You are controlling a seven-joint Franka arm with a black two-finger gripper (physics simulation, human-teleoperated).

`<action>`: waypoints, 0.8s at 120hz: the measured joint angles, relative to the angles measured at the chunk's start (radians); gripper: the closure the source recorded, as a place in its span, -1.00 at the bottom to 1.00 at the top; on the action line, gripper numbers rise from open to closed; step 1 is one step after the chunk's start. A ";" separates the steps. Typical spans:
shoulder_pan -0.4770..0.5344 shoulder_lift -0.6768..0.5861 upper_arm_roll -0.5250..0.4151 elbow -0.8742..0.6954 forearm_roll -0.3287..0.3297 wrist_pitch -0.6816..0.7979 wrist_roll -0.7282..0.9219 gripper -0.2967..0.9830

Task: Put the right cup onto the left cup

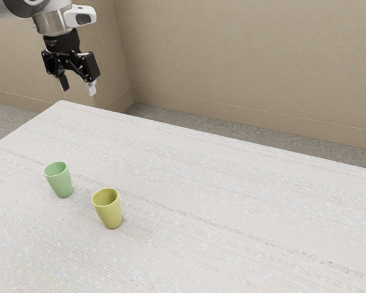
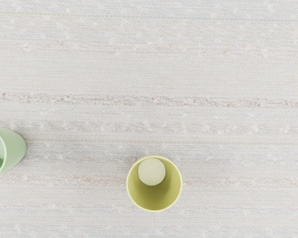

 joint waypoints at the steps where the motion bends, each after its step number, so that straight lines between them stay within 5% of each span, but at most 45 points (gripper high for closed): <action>1: 0.000 0.001 0.000 0.000 0.000 0.000 0.000 -0.50; 96: -0.036 0.042 -0.039 -0.293 0.004 0.265 0.011 -0.50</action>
